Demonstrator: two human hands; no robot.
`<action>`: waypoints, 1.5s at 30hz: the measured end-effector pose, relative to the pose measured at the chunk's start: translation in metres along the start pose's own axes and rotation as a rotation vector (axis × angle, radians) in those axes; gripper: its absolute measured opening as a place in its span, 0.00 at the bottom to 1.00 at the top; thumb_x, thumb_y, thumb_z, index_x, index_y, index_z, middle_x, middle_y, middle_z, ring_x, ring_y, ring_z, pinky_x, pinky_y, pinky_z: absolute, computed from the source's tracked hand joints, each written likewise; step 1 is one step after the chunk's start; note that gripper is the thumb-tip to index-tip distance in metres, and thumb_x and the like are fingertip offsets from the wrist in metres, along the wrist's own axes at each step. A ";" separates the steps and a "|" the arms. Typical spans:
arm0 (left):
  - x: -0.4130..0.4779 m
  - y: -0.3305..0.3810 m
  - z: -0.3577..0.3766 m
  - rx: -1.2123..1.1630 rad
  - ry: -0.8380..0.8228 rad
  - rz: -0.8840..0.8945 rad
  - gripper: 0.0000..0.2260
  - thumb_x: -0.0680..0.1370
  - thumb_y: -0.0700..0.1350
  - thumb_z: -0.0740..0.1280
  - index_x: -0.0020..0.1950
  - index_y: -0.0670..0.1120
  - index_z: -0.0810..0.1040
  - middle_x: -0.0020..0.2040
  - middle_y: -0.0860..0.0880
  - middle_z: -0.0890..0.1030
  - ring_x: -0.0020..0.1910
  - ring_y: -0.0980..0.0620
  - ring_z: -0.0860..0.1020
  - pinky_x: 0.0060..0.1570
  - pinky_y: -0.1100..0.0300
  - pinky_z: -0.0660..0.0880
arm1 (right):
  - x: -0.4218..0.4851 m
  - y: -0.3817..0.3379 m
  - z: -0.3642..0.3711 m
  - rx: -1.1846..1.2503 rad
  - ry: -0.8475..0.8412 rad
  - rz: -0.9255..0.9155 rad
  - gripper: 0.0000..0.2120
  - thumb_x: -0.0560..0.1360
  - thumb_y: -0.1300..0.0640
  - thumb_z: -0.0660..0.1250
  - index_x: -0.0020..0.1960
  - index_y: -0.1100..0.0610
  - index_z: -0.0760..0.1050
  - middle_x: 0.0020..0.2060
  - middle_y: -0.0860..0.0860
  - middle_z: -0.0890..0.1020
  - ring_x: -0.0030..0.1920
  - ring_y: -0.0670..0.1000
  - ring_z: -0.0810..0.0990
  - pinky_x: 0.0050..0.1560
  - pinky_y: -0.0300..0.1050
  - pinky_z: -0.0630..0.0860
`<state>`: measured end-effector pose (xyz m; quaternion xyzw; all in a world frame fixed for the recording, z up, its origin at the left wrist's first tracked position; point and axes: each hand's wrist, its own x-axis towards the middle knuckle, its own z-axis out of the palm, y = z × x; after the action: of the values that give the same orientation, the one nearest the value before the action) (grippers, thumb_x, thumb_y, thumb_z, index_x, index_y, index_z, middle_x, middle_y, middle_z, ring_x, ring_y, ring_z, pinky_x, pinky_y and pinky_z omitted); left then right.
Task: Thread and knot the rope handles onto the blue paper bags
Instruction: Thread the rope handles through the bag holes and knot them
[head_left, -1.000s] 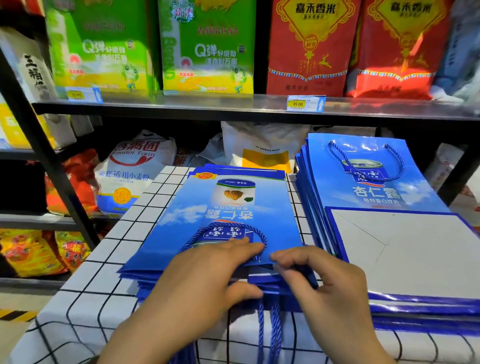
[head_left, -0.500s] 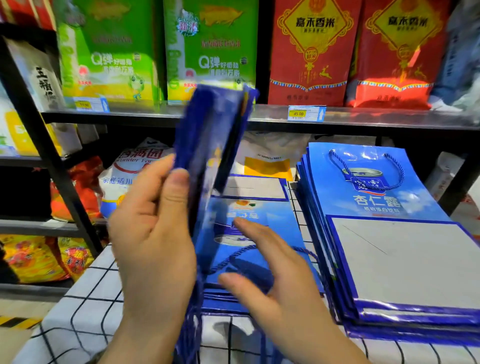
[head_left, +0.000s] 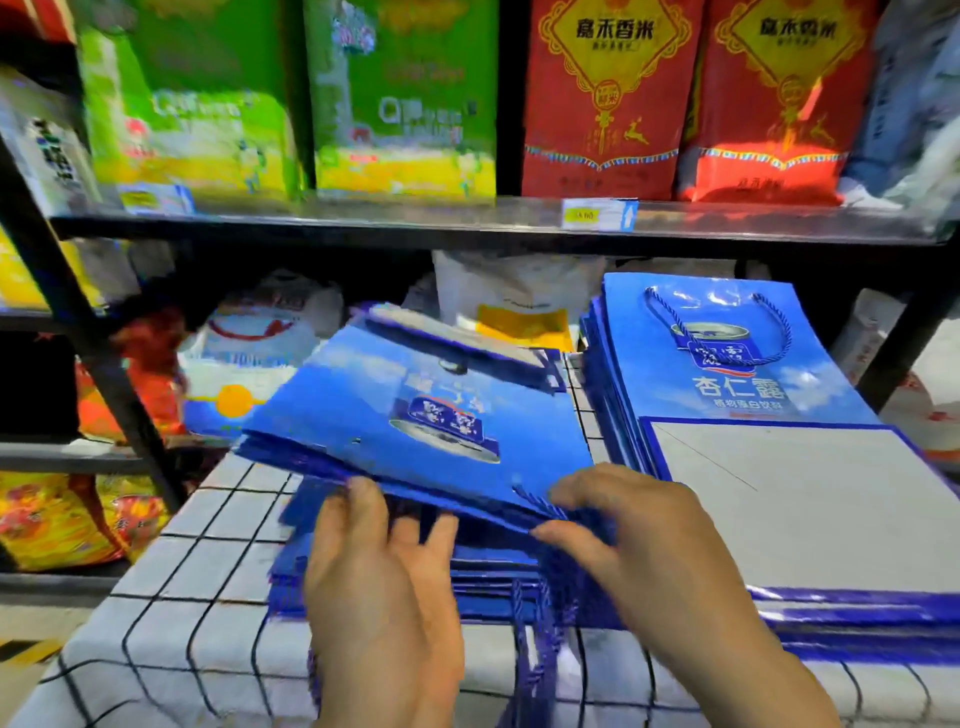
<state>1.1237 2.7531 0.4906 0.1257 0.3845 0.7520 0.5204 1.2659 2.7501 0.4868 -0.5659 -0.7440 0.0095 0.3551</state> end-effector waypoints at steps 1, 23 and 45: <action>-0.007 0.001 0.002 -0.029 -0.029 -0.030 0.10 0.80 0.41 0.56 0.42 0.45 0.73 0.40 0.47 0.75 0.47 0.46 0.75 0.58 0.45 0.71 | 0.000 0.003 -0.001 -0.036 0.008 0.025 0.09 0.63 0.45 0.68 0.38 0.49 0.80 0.35 0.42 0.81 0.36 0.46 0.80 0.34 0.39 0.73; -0.018 0.013 0.018 1.010 -0.903 0.006 0.11 0.74 0.47 0.67 0.33 0.45 0.76 0.29 0.47 0.80 0.20 0.51 0.72 0.22 0.65 0.68 | 0.021 -0.006 -0.037 0.887 0.093 0.545 0.04 0.75 0.59 0.64 0.47 0.51 0.75 0.29 0.51 0.81 0.25 0.49 0.78 0.23 0.38 0.73; 0.032 0.061 -0.019 1.822 -0.801 0.474 0.17 0.68 0.63 0.65 0.55 0.59 0.78 0.55 0.64 0.78 0.53 0.66 0.74 0.56 0.64 0.70 | 0.038 -0.031 -0.013 0.838 -0.310 0.306 0.10 0.69 0.70 0.69 0.40 0.56 0.75 0.32 0.49 0.82 0.33 0.44 0.79 0.31 0.35 0.74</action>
<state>1.0571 2.7629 0.5147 0.7885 0.5731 0.1605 0.1553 1.2433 2.7661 0.5292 -0.4690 -0.6284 0.4456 0.4320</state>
